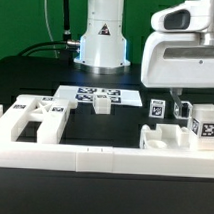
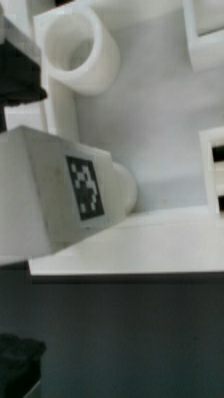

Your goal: Assemble chair

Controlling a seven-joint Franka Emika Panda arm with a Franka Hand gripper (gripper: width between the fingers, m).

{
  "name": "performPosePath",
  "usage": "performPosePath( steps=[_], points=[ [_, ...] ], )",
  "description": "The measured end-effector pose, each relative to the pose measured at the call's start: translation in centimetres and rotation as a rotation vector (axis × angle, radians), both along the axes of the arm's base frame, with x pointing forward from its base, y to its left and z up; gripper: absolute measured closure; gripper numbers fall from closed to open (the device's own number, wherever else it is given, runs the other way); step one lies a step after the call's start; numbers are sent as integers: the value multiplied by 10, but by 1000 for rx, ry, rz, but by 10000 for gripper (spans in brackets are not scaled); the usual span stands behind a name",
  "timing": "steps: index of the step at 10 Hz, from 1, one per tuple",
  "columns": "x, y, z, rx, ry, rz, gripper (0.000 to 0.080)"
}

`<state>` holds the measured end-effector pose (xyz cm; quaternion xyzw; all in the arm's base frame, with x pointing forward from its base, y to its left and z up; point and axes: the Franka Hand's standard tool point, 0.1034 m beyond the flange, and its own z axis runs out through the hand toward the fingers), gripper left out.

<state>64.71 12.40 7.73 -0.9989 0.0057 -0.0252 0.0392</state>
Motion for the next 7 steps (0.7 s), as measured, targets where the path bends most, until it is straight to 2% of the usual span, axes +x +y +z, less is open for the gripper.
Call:
performPosePath(
  steps=[3, 7],
  points=[
    [0, -2, 0, -64, -20, 339, 150],
    [-1, 3, 1, -89, -9, 653, 150]
  ],
)
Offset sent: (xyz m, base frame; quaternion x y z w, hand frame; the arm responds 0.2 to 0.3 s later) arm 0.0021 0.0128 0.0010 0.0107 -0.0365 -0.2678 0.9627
